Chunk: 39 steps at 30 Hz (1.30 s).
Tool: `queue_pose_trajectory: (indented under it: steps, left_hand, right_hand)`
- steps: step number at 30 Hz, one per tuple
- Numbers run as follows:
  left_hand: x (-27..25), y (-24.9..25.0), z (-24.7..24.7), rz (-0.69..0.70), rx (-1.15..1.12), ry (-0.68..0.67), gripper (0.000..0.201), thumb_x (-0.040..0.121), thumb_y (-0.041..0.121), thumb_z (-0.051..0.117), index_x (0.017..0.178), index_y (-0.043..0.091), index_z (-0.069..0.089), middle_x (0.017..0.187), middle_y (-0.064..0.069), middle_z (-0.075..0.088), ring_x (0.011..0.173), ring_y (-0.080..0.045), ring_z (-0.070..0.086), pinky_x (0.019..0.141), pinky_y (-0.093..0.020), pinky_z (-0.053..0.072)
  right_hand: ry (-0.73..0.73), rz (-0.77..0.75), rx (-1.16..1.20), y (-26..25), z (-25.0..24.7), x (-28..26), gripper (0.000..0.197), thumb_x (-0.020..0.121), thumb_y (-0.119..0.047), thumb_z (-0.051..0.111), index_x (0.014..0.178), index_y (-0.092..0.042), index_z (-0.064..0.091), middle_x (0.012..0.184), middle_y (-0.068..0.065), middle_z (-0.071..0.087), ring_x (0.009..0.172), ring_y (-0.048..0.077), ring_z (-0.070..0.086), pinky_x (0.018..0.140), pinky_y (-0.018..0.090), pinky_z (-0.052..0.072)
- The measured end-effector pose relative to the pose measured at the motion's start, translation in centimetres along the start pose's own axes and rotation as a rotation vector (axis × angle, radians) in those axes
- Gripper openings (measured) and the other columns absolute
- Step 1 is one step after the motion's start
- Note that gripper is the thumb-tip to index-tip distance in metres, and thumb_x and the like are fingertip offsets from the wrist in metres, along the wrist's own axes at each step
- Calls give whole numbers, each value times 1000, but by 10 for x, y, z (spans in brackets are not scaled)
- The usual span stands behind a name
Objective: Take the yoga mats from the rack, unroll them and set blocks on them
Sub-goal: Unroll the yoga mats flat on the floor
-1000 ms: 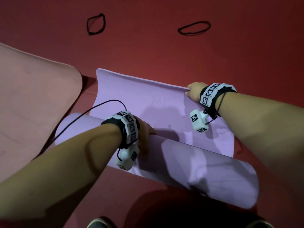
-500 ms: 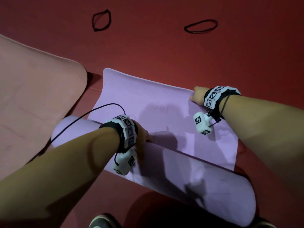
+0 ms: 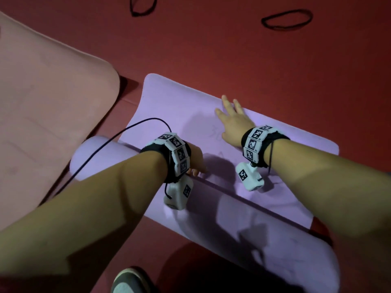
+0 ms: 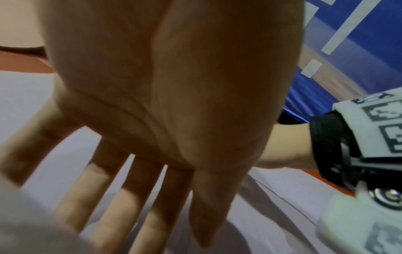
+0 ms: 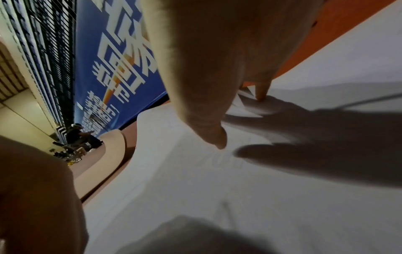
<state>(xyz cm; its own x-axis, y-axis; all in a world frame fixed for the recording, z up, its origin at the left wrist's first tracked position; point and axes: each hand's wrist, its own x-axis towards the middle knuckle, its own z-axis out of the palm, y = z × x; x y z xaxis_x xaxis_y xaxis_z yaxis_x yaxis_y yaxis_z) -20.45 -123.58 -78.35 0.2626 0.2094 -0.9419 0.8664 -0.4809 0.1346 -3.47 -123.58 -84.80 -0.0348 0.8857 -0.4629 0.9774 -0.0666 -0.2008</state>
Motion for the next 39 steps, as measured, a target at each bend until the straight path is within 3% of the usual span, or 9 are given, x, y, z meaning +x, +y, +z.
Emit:
queue_pose_trajectory:
  steps: [4,6,11,15,20,23,28,34,39]
  left_hand:
    - [-6,-7,10,-54,-14,107,20,95,30,57,82,17,66,72,4,60,71,-17,58,65,-25,43]
    - [-12,-14,21,-116,-4,163,21,95,31,54,87,14,63,82,-1,61,85,-24,60,71,-29,41]
    - [-31,-32,43,-228,-227,331,34,96,34,51,117,12,67,117,-9,66,109,-28,61,80,-31,43]
    - [-50,-37,62,-258,-415,476,47,97,53,50,119,16,67,121,-7,66,114,-29,58,95,-33,45]
    - [-62,-41,98,-368,-584,681,35,86,36,62,115,16,68,119,-10,62,111,-31,58,91,-34,49]
    - [-64,-39,120,-441,-638,779,38,83,33,64,118,21,66,125,-8,57,114,-30,54,95,-38,47]
    - [-83,-28,152,-560,-585,758,33,84,43,62,113,29,68,129,3,57,123,-25,43,96,-40,37]
    - [-114,-15,189,-578,-623,699,51,86,29,55,137,37,53,153,9,36,144,-20,20,109,-46,24]
    - [-127,-4,218,-619,-629,640,73,80,52,69,145,36,42,161,1,17,150,-24,5,115,-52,19]
  right_hand:
    - [-109,57,17,-5,3,10,90,87,-50,60,157,-23,9,160,-1,-29,149,36,-15,120,53,15]
    - [-137,89,21,-12,-2,14,95,84,-61,58,156,-24,10,160,0,-28,149,37,-14,118,56,15]
    - [-204,163,-33,-23,-10,8,102,82,-56,63,158,-24,2,159,2,-31,147,42,-17,116,57,22]
    - [-232,179,-13,-38,-6,3,105,82,-62,60,157,-25,-4,161,4,-26,148,41,-16,115,64,16]
    - [-249,179,-62,-79,5,7,121,67,-77,58,156,-26,-7,161,15,-22,144,53,-10,112,68,12]
    - [-271,46,-139,-118,27,-10,115,69,-74,57,156,-29,-5,161,15,-18,142,56,-9,112,69,13]
    - [-384,-148,-186,-148,64,-48,110,69,-73,59,154,-38,0,160,15,-22,142,54,-18,110,70,16]
    - [-344,-188,-339,-133,72,-71,137,60,-68,79,150,-39,-21,156,13,-35,143,47,-25,105,73,16]
    - [-332,-206,-339,-131,72,-74,137,60,-68,77,150,-39,-23,155,12,-37,143,46,-26,104,75,15]
